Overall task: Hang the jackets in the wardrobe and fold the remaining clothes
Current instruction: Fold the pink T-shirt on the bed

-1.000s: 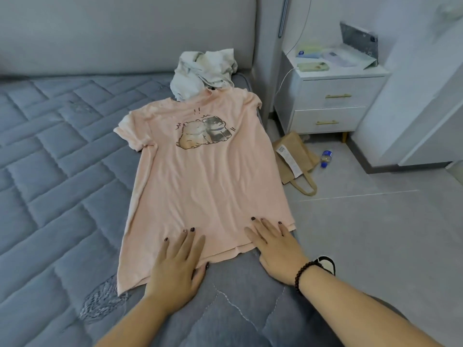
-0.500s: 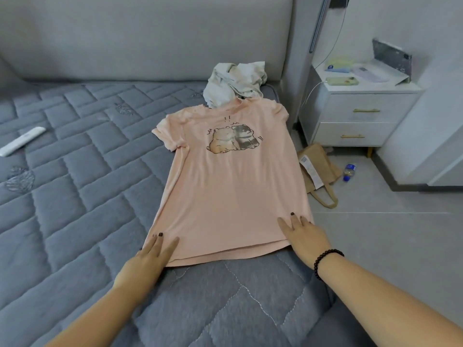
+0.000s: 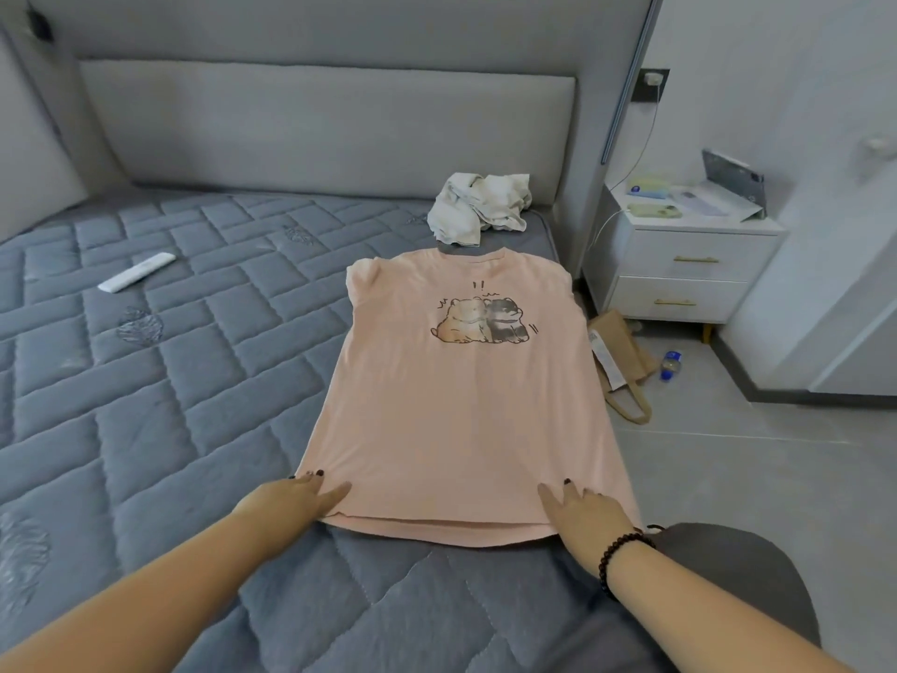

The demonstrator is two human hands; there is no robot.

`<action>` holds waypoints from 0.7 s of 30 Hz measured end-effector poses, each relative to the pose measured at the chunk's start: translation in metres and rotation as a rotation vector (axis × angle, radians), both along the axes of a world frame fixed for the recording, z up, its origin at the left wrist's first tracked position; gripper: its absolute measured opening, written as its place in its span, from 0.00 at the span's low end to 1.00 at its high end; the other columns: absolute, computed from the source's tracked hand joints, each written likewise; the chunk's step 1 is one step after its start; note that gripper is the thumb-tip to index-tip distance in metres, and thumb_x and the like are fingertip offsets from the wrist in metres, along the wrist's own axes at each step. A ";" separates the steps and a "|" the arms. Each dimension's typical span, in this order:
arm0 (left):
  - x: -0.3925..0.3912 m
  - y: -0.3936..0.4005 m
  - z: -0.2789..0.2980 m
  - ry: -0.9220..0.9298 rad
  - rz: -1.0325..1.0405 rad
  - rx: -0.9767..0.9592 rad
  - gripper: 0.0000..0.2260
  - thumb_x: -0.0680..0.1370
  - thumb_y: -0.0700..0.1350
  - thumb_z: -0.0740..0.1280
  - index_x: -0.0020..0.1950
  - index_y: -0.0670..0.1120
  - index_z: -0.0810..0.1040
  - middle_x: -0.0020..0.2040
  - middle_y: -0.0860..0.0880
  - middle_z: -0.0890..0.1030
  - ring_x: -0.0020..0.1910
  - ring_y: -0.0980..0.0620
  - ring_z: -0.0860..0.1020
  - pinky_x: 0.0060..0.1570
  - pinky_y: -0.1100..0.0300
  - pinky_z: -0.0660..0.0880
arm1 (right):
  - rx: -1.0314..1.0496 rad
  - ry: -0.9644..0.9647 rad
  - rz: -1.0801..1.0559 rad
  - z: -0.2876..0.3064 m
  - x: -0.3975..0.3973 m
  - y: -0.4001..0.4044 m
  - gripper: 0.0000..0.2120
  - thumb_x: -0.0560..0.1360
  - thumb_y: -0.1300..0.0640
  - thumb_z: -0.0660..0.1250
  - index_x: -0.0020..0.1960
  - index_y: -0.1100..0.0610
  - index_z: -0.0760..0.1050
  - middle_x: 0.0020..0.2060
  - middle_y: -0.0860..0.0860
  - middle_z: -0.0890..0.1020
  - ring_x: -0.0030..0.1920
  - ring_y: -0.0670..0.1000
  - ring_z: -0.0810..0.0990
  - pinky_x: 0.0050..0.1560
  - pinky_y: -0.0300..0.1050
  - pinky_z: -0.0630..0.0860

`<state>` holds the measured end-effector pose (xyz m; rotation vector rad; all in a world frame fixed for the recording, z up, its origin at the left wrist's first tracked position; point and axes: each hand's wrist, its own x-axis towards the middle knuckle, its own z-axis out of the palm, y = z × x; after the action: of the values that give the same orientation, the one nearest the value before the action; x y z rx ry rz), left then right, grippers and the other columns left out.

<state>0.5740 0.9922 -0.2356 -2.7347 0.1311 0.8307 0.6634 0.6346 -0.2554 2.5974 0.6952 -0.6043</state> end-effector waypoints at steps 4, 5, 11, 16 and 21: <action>-0.019 -0.002 0.008 0.093 -0.033 0.030 0.36 0.81 0.33 0.56 0.79 0.55 0.39 0.79 0.42 0.53 0.73 0.42 0.64 0.70 0.51 0.65 | -0.050 0.045 0.019 0.005 -0.021 0.002 0.31 0.80 0.64 0.54 0.78 0.56 0.44 0.74 0.65 0.57 0.66 0.61 0.71 0.61 0.54 0.71; -0.022 -0.004 0.009 0.119 -0.037 0.038 0.37 0.80 0.32 0.57 0.79 0.54 0.39 0.79 0.41 0.54 0.73 0.42 0.65 0.70 0.50 0.66 | -0.056 0.060 0.016 0.007 -0.026 0.003 0.30 0.80 0.63 0.54 0.78 0.56 0.45 0.73 0.65 0.60 0.65 0.60 0.71 0.61 0.54 0.71; -0.011 -0.028 0.018 0.295 0.097 0.032 0.37 0.78 0.41 0.65 0.80 0.51 0.46 0.77 0.44 0.58 0.74 0.43 0.64 0.68 0.54 0.65 | -0.042 0.175 -0.066 0.009 -0.047 0.000 0.45 0.73 0.62 0.67 0.78 0.51 0.40 0.76 0.63 0.49 0.73 0.63 0.58 0.68 0.57 0.65; 0.048 -0.064 0.021 0.089 0.112 -0.063 0.21 0.79 0.47 0.60 0.73 0.49 0.67 0.69 0.48 0.72 0.66 0.48 0.73 0.64 0.55 0.71 | 0.076 0.306 -0.167 0.021 -0.040 -0.002 0.30 0.74 0.62 0.60 0.74 0.56 0.57 0.72 0.61 0.62 0.69 0.62 0.66 0.62 0.55 0.71; 0.111 -0.109 -0.002 -0.185 0.087 -0.258 0.16 0.81 0.50 0.53 0.68 0.50 0.68 0.63 0.49 0.75 0.60 0.47 0.75 0.55 0.53 0.74 | 0.339 0.253 -0.335 0.024 -0.003 -0.013 0.16 0.76 0.59 0.56 0.63 0.56 0.72 0.59 0.55 0.77 0.57 0.57 0.77 0.54 0.46 0.74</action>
<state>0.6853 0.8828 -0.2373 -3.0631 0.0870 0.6146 0.6601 0.6213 -0.2314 3.0171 0.4680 -1.0073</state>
